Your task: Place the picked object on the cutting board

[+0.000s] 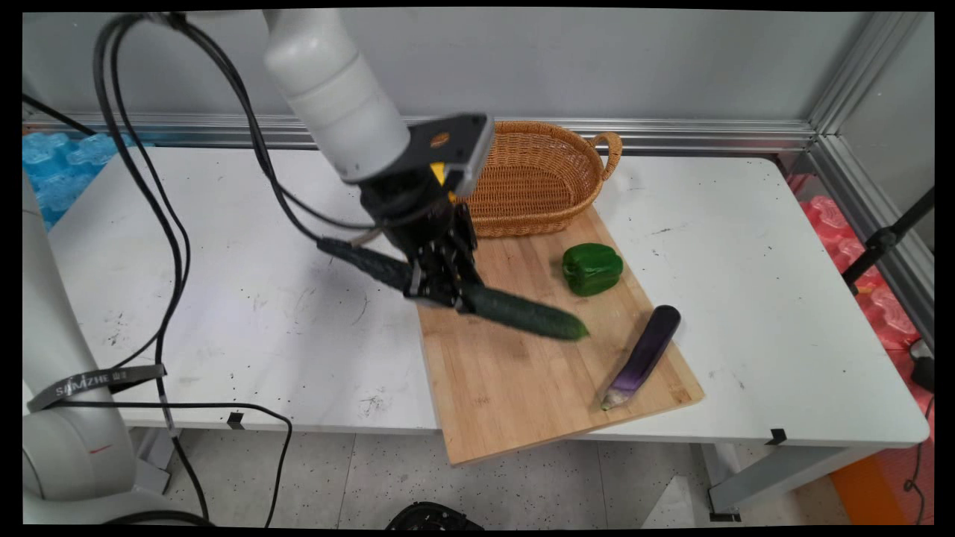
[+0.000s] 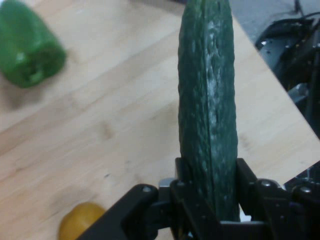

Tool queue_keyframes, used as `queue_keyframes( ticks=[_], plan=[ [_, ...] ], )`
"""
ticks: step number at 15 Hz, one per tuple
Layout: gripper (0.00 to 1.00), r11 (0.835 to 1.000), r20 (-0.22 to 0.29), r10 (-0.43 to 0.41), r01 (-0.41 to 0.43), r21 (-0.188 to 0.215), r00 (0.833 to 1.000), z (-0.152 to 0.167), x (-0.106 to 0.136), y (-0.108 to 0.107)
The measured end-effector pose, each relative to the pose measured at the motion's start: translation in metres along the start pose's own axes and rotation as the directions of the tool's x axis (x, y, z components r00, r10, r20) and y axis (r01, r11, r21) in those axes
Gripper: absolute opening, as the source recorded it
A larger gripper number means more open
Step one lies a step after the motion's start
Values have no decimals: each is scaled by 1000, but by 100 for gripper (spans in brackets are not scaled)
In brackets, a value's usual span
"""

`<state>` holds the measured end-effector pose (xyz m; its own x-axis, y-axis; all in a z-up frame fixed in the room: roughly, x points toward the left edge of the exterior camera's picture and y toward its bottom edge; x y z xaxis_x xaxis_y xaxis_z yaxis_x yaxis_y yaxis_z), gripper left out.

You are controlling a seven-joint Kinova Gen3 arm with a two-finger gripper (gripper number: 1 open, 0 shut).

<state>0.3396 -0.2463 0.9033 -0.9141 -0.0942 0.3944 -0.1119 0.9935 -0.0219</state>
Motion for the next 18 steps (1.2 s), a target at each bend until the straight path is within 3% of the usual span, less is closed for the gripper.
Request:
queue_keyframes(
  ticks=[10, 18],
  plan=[
    [0, 995, -10, 62, -62, -79, 998, 84, 8, 24],
    [0, 993, -16, 60, -62, -96, 998, 133, 12, 21]
  ],
)
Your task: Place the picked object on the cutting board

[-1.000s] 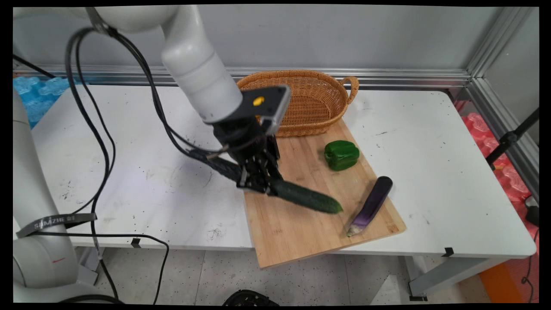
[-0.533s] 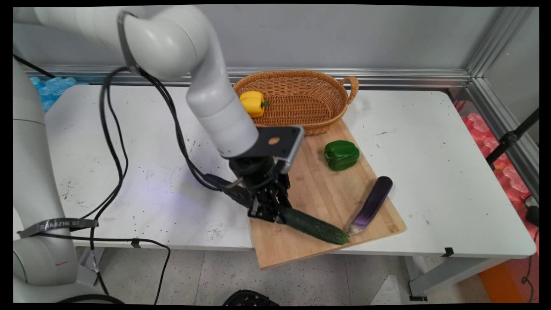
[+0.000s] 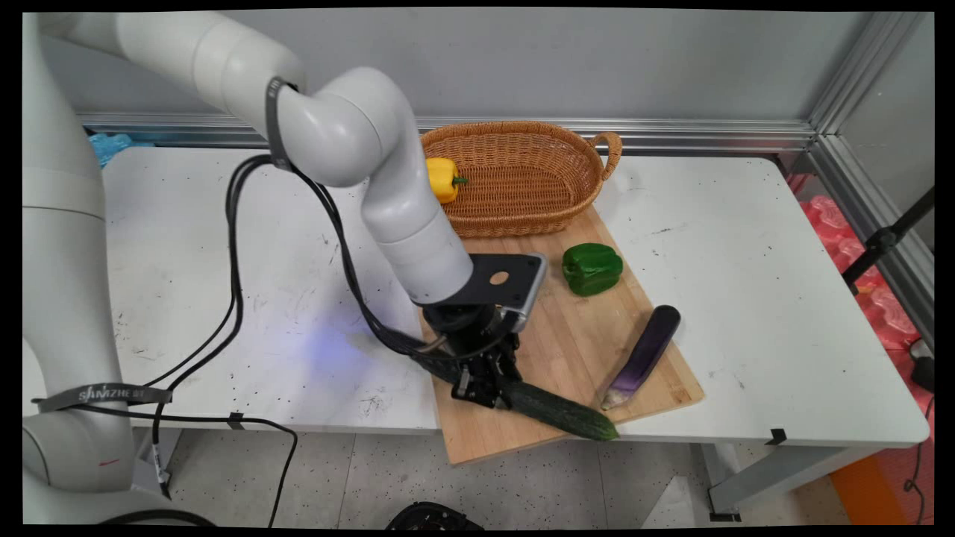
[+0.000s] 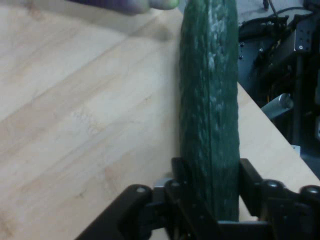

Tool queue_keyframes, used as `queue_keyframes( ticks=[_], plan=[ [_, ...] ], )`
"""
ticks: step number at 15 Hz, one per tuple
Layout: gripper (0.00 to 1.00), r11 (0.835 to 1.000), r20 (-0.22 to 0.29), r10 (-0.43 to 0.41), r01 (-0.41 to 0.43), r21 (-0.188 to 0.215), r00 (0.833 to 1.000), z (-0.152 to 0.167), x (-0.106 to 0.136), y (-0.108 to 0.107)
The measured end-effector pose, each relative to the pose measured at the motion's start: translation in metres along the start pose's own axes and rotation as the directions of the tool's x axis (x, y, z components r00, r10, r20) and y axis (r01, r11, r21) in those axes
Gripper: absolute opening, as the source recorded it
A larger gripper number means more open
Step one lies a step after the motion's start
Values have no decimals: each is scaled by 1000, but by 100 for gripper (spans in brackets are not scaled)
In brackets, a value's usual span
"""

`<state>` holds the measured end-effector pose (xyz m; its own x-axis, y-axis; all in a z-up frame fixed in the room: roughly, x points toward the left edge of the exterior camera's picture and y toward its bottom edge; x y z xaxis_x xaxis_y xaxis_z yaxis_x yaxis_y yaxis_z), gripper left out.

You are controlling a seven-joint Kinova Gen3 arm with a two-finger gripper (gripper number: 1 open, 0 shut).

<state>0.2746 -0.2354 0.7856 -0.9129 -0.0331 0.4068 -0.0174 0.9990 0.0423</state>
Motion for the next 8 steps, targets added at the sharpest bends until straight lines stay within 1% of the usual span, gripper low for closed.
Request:
queue_keyframes(
  ticks=[1, 8],
  plan=[
    [100, 1000, -3, 1, -1, 1, 1000, 3, 1, -1],
    [100, 1000, -24, 18, -18, 3, 1000, 11, 3, -7]
  ],
)
